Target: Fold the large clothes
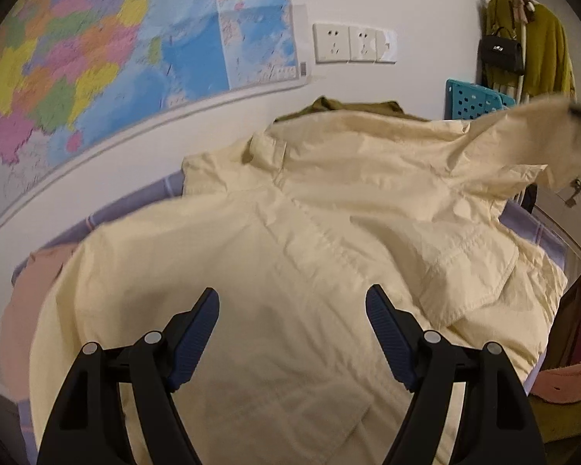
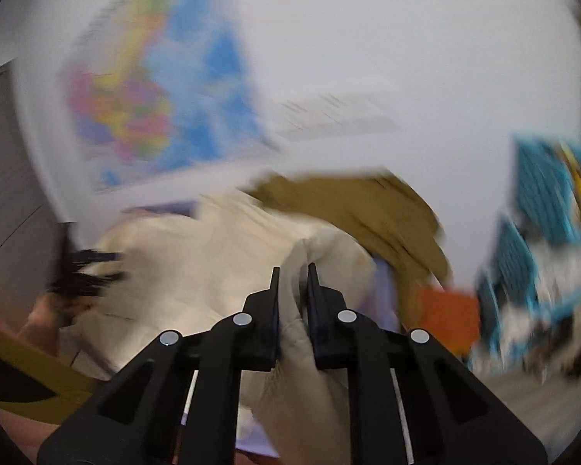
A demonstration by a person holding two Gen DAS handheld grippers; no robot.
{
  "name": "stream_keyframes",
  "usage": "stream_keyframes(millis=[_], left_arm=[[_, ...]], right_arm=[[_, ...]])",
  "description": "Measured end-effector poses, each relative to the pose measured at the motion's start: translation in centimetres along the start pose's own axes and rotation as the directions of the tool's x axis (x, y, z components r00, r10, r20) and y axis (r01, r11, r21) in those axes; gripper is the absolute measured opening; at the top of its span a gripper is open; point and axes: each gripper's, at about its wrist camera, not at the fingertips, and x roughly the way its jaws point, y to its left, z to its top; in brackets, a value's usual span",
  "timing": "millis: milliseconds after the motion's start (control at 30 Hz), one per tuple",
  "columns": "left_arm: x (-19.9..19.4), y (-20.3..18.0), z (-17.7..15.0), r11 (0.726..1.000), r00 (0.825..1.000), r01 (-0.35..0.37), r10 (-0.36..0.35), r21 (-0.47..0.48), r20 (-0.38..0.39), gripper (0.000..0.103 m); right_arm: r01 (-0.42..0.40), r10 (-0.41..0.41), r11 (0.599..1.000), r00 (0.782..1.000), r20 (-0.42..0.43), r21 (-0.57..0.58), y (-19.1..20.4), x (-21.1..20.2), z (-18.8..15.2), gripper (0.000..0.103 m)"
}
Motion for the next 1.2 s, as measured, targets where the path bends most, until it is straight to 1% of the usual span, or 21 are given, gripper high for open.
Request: stream_keyframes(millis=[67, 100, 167, 233, 300, 367, 467, 500, 567, 600, 633, 667, 700, 733, 833, 900, 933, 1000, 1033, 1100, 1200], left_arm=[[-0.2, 0.4, 0.8, 1.0, 0.999, 0.017, -0.017, 0.005, 0.03, 0.076], [-0.3, 0.6, 1.1, 1.0, 0.999, 0.025, -0.025, 0.004, 0.039, 0.076], [-0.5, 1.0, 1.7, 0.999, 0.997, 0.042, -0.042, -0.004, 0.065, 0.076], [-0.7, 1.5, 1.9, 0.998, 0.995, 0.062, -0.061, -0.018, 0.083, 0.076], [-0.8, 2.1, 1.7, 0.997, 0.992, 0.077, -0.074, -0.031, 0.097, 0.076], [-0.9, 2.7, 1.3, 0.995, 0.991, 0.09, -0.085, -0.05, 0.103, 0.076], [-1.5, 4.0, 0.0, 0.992, 0.99, 0.092, -0.082, -0.09, 0.111, 0.076], [-1.7, 4.5, -0.5, 0.99, 0.99, 0.091, -0.079, -0.104, 0.113, 0.076], [-2.0, 5.6, -1.8, 0.985, 0.989, 0.102, -0.086, -0.138, 0.116, 0.076], [-2.1, 6.2, -2.5, 0.982, 0.99, 0.109, -0.092, -0.156, 0.111, 0.076], [-2.1, 6.5, -2.9, 0.98, 0.989, 0.115, -0.098, -0.164, 0.106, 0.076], [-2.2, 6.7, -3.3, 0.978, 0.989, 0.124, -0.108, -0.168, 0.102, 0.076], [-2.1, 6.8, -3.7, 0.977, 0.988, 0.133, -0.118, -0.168, 0.096, 0.077], [-2.0, 6.8, -3.9, 0.977, 0.988, 0.136, -0.123, -0.166, 0.088, 0.077], [-1.6, 6.2, -4.2, 0.976, 0.986, 0.162, -0.153, -0.145, 0.068, 0.079], [-1.4, 5.6, -4.3, 0.975, 0.983, 0.179, -0.171, -0.13, 0.067, 0.08], [-1.1, 5.3, -4.1, 0.975, 0.981, 0.19, -0.183, -0.119, 0.066, 0.083], [-0.3, 4.9, -3.9, 0.978, 0.984, 0.178, -0.173, -0.107, 0.051, 0.088], [0.5, 4.8, -3.7, 0.981, 0.986, 0.164, -0.162, -0.106, 0.025, 0.088], [2.8, 4.7, -3.3, 0.983, 0.988, 0.131, -0.14, -0.126, -0.066, 0.088], [5.7, 4.3, -3.1, 0.982, 0.977, 0.134, -0.153, -0.134, -0.146, 0.088]], right_arm=[[-0.073, 0.073, 0.992, 0.997, 0.003, -0.099, 4.1, 0.2, 2.8, 0.012], [-0.119, 0.118, 0.981, 0.993, -0.016, -0.154, 6.8, 1.2, 4.1, 0.012], [-0.177, 0.165, 0.955, 0.984, -0.07, -0.237, 11.1, 3.7, 5.4, 0.012], [-0.249, 0.22, 0.928, 0.966, -0.133, -0.277, 14.8, 6.9, 6.0, 0.012], [-0.318, 0.265, 0.898, 0.942, -0.205, -0.303, 18.0, 10.5, 5.9, 0.012], [-0.399, 0.308, 0.864, 0.901, -0.305, -0.308, 21.6, 15.8, 4.9, 0.012], [-0.46, 0.342, 0.851, 0.851, -0.399, -0.252, 24.1, 21.8, 3.3, 0.012], [-0.457, 0.335, 0.859, 0.842, -0.422, -0.231, 24.8, 24.3, 2.5, 0.013], [-0.453, 0.334, 0.872, 0.828, -0.451, -0.185, 25.0, 27.5, 1.5, 0.019], [-0.453, 0.337, 0.877, 0.819, -0.464, -0.162, 25.1, 29.3, 0.7, 0.026], [-0.442, 0.332, 0.886, 0.815, -0.474, -0.139, 25.2, 30.4, 0.4, 0.037], [-0.438, 0.338, 0.891, 0.813, -0.473, -0.117, 24.8, 30.8, 0.4, 0.043], [-0.449, 0.356, 0.887, 0.811, -0.464, -0.104, 24.5, 30.9, 0.4, 0.056], [-0.452, 0.364, 0.886, 0.815, -0.451, -0.103, 24.3, 30.5, 0.5, 0.066], [-0.43, 0.368, 0.895, 0.862, -0.348, -0.118, 22.3, 28.2, 2.7, 0.066], [-0.382, 0.338, 0.916, 0.9, -0.275, -0.122, 20.1, 26.4, 3.8, 0.067], [-0.335, 0.303, 0.937, 0.923, -0.236, -0.105, 18.0, 25.3, 4.3, 0.068], [-0.279, 0.258, 0.957, 0.944, -0.206, -0.076, 15.1, 24.7, 4.4, 0.068], [-0.21, 0.195, 0.976, 0.963, -0.188, -0.06, 13.0, 24.3, 4.3, 0.068], [-0.121, 0.114, 0.992, 0.976, -0.186, -0.03, 9.9, 24.1, 3.9, 0.069], [-0.037, 0.046, 0.998, 0.976, -0.211, 0.047, 5.1, 25.0, 3.0, 0.069]])
